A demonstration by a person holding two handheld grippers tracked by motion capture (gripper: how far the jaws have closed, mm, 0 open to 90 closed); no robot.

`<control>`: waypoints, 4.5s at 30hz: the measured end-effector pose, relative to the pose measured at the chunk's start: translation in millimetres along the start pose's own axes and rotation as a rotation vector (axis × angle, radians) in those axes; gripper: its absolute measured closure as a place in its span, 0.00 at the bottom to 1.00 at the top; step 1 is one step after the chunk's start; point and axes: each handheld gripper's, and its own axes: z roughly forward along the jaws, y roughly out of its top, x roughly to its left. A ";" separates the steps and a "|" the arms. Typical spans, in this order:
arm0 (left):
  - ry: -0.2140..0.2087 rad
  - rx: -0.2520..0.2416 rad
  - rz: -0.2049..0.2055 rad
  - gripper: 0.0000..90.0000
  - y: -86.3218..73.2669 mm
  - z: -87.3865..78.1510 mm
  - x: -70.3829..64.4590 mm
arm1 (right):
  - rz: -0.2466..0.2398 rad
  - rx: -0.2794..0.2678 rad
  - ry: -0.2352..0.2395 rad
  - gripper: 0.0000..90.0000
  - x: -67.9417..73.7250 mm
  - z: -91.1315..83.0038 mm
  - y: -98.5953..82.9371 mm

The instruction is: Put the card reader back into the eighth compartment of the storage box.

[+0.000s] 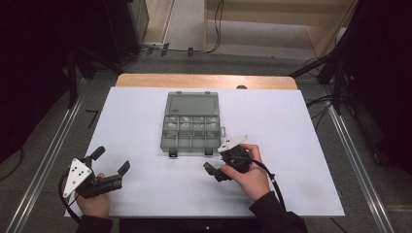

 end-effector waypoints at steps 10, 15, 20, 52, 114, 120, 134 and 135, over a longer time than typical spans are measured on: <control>0.002 -0.002 -0.003 0.03 -0.1 -0.1 -0.1 | 0.046 0.081 -0.027 0.47 0.9 11.4 -2.6; 0.002 -0.003 -0.003 0.03 -0.1 -0.3 0.0 | 0.023 0.116 -0.035 0.57 5.1 16.9 -3.1; 0.001 -0.003 -0.003 0.02 -0.1 -0.4 0.2 | 0.014 0.152 -0.037 0.62 8.3 23.8 -4.6; -0.001 -0.001 0.000 0.03 -0.1 0.0 0.1 | 0.014 0.127 -0.074 0.79 8.7 20.6 -4.3; 0.000 -0.001 -0.002 0.03 0.0 -0.1 0.1 | 0.015 0.089 -0.081 0.79 -10.0 -14.8 20.3; -0.001 -0.002 -0.002 0.03 -0.1 -0.1 0.2 | 0.008 0.088 -0.089 0.79 -11.6 -18.2 25.4; 0.000 -0.002 -0.002 0.03 -0.1 -0.1 0.3 | 0.004 0.084 -0.100 0.79 -18.3 -22.7 32.5; -0.001 -0.002 -0.002 0.02 -0.1 -0.1 0.2 | 0.010 0.084 -0.102 0.79 -18.6 -23.2 33.1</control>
